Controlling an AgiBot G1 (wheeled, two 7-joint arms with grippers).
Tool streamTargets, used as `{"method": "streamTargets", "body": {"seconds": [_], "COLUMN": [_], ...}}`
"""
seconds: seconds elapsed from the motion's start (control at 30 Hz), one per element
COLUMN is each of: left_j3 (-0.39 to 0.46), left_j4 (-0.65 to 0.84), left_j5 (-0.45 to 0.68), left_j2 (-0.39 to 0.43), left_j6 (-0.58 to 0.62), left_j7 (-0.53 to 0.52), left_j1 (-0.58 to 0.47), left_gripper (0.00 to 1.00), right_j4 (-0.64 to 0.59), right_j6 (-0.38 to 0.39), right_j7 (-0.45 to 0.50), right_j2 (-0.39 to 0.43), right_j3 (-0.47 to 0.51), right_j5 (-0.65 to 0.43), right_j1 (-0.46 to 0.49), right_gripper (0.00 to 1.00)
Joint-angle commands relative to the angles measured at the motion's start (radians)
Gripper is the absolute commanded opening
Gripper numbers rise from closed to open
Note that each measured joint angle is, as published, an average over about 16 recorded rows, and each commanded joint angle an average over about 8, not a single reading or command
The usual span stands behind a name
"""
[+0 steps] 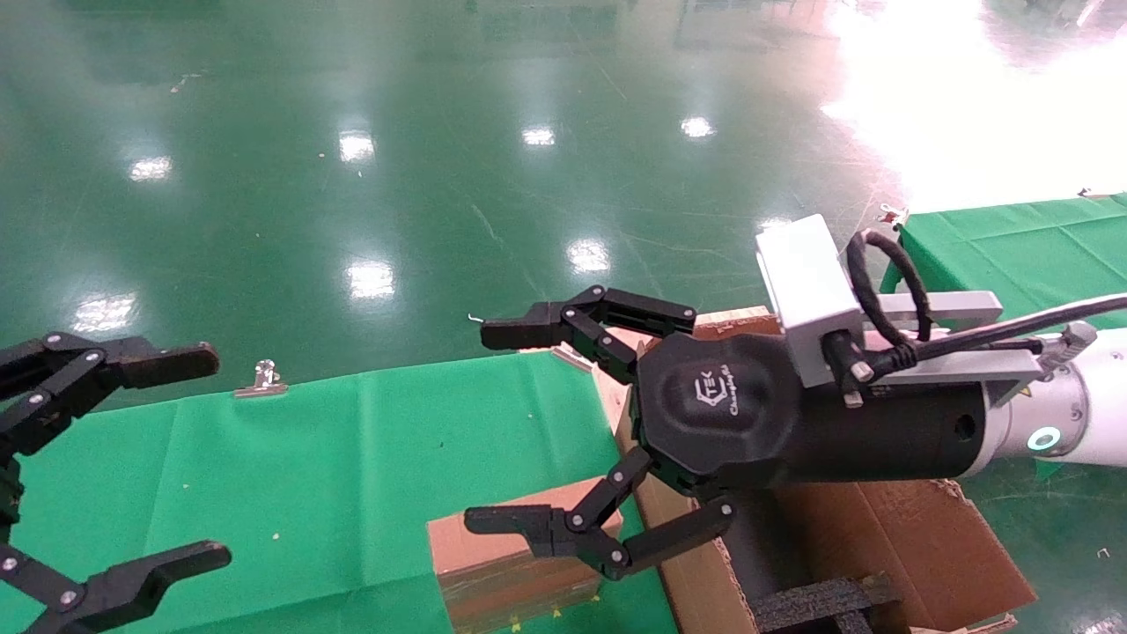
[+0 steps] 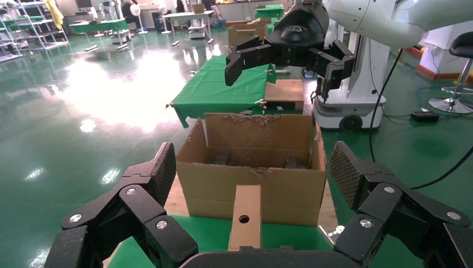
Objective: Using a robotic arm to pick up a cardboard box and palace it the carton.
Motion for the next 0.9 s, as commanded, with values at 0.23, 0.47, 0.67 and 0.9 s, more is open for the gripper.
{"method": "streamTargets", "body": {"seconds": [0.23,0.47,0.67,0.9], "left_j3": [0.0,0.0,0.0,0.0], "left_j4": [0.0,0.0,0.0,0.0], "left_j5": [0.0,0.0,0.0,0.0], "left_j2": [0.0,0.0,0.0,0.0], "left_j6": [0.0,0.0,0.0,0.0], "left_j7": [0.0,0.0,0.0,0.0], "left_j1": [0.0,0.0,0.0,0.0], "left_gripper": [1.0,0.68,0.0,0.0], "right_j4": [0.0,0.0,0.0,-0.001], "right_j6": [0.0,0.0,0.0,0.001], "right_j7": [0.0,0.0,-0.001,0.001], "right_j2": [0.0,0.0,0.0,-0.001], "right_j3": [0.0,0.0,0.0,-0.006], "right_j5": [0.0,0.0,0.0,-0.013], "right_j1": [0.0,0.0,0.0,0.002], "right_gripper": [1.0,1.0,1.0,1.0]}}
